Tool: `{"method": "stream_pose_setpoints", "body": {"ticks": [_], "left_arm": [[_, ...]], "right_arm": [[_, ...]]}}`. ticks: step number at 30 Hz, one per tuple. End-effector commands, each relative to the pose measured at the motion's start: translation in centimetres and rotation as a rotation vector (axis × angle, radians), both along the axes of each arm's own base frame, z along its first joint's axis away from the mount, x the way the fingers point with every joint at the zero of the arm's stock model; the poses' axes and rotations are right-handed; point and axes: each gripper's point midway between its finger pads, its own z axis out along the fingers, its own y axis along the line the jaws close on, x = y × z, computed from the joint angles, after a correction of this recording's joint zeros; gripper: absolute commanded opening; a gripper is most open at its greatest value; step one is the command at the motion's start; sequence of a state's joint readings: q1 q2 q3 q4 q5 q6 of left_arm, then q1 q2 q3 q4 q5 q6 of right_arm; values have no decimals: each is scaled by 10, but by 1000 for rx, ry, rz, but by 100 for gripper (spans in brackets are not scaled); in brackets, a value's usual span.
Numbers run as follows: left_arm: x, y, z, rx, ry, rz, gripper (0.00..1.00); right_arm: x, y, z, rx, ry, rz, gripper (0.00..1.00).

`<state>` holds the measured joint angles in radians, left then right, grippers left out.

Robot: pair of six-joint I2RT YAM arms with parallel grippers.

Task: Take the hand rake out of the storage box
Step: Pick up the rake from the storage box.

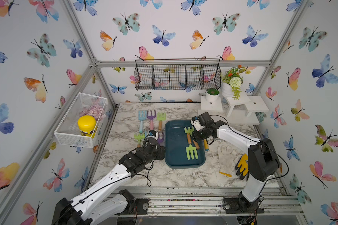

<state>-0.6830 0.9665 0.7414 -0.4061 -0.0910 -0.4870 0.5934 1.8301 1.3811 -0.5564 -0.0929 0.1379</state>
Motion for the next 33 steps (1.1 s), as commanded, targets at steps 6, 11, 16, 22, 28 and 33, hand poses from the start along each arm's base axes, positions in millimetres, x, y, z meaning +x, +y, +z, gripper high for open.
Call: {"method": "stream_pose_setpoints", "body": {"ticks": [6,11,16,22,28,33], "left_arm": [[-10,2,6,-9,-3,-27,55],[-12,0,0,-21,10,-32,55],[-11,-1,1,-21,7,-36,55],[-9,-2,0,-16,11,-36,55],[-10,-1,-2,-12,17,-35,55],[-10,-3,-2,-17,19,-39,54]], "right_arm": [[5,-18,-33,-224,17,-78,38],[8,-31,-47,-317,35,-107,37],[10,-31,-58,-343,57,-103,38],[7,-18,-73,-298,102,-70,36],[4,-8,-81,-253,125,-48,34],[-2,0,-83,-224,139,-28,34]]}}
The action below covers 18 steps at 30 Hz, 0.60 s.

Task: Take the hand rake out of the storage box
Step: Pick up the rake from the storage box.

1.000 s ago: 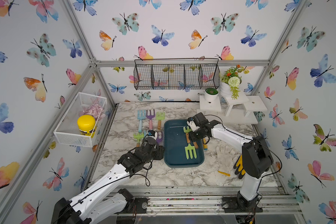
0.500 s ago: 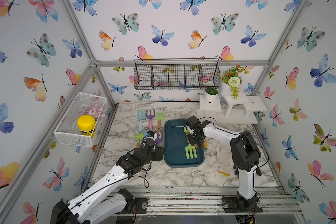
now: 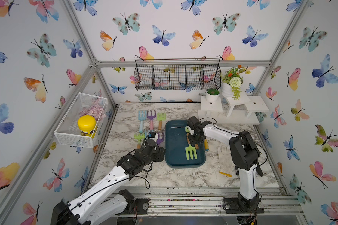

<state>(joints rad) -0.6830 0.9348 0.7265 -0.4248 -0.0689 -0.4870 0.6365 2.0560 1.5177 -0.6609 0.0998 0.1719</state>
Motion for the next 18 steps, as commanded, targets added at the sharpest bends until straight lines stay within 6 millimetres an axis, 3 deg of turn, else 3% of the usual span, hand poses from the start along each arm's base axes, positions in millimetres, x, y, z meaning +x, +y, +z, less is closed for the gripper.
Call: {"method": "stream_pose_setpoints", "body": {"ticks": [1,8,18], "left_arm": [[-1,-5,-1,-10,8,-22,54],[-2,-6,1,-15,6,-25,54],[-1,-5,0,-13,6,-21,58]], "right_arm": [[-16,9,-22,33,83,25,34],[-15,5,-21,19,64,16,47],[-19,18,-21,33,69,38,46]]}}
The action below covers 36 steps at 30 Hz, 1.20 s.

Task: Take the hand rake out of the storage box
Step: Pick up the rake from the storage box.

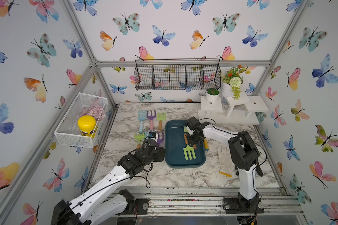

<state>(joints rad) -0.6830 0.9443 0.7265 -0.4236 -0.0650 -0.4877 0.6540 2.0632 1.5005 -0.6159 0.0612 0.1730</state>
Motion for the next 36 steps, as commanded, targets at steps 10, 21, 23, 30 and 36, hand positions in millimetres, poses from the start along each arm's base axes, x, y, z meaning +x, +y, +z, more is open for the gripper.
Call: {"method": "stream_pose_setpoints", "body": {"ticks": [10,21,23,30,36], "left_arm": [[-2,-7,12,-38,-23,-31,89],[-5,-9,18,-63,-26,-43,99],[-5,-10,19,-71,-27,-44,98],[-5,-13,15,-84,-16,-48,99],[-6,-17,12,-99,-2,-61,99]], "right_arm": [[-13,-1,-5,-30,30,-1,46],[-8,6,-14,-10,45,-22,47],[-8,8,-15,-6,48,-23,46],[-10,9,-21,3,60,-23,38],[-6,7,-22,-7,34,-41,49]]}}
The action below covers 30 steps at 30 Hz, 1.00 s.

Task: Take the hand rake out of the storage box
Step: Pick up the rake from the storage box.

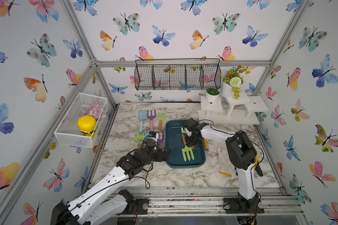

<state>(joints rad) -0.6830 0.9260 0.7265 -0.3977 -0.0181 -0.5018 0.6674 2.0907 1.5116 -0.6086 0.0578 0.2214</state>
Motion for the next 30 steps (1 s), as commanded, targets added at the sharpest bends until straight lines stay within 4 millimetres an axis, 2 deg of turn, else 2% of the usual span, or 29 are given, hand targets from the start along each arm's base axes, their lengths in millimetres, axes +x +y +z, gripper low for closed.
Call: {"method": "stream_pose_setpoints", "body": {"ticks": [1,4,11,16,22,26,30], "left_arm": [[-4,-9,2,-41,6,-34,98],[-4,-9,1,-41,8,-38,98],[-5,-10,-1,-46,3,-47,98],[-4,-9,-2,-36,1,-40,98],[-3,-12,-6,-36,10,-51,98],[-5,-15,-8,-48,17,-65,100],[-5,-18,-10,-49,26,-80,96]], "right_arm": [[-4,-1,-14,-18,18,-13,50],[-3,1,-17,-10,19,-18,49],[1,4,-24,-12,22,-19,33],[3,5,-21,1,7,-22,27],[1,5,-6,34,-19,-25,24],[-1,4,11,60,-51,-27,22],[-3,5,29,96,-78,-21,17]]}}
